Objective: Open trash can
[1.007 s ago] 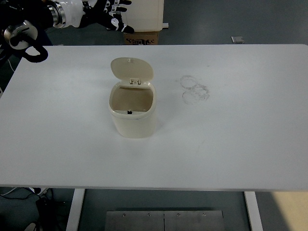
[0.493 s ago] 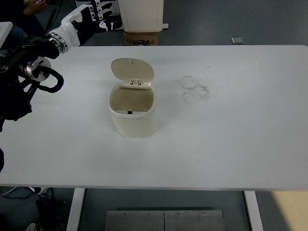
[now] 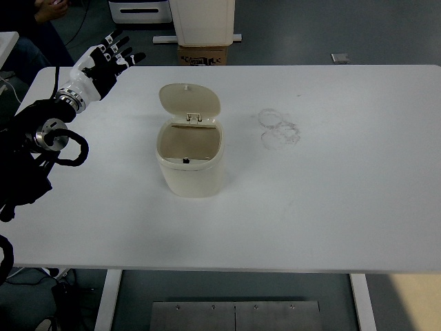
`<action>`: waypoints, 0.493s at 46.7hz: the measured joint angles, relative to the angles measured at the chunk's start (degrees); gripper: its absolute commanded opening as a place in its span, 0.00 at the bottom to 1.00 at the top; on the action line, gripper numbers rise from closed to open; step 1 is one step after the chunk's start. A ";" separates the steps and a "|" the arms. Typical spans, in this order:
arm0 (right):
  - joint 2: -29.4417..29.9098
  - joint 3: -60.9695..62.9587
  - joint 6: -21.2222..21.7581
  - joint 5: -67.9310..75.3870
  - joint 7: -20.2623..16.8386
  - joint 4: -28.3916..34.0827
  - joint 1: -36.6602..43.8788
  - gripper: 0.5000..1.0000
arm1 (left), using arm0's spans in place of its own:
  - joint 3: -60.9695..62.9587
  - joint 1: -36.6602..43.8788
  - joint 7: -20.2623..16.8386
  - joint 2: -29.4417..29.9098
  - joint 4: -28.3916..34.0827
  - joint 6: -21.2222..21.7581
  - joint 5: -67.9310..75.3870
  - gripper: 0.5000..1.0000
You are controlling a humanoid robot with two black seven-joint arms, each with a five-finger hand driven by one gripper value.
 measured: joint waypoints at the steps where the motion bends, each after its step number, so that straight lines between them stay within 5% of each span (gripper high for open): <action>1: 0.00 0.00 0.00 0.00 0.00 0.00 0.01 0.98 | 0.00 0.13 -0.01 -0.03 0.03 -0.14 -0.64 1.00; 23: 0.00 0.00 0.00 0.00 0.01 -0.01 0.00 0.98 | -0.27 4.02 -1.62 -1.16 2.72 -0.31 -5.33 1.00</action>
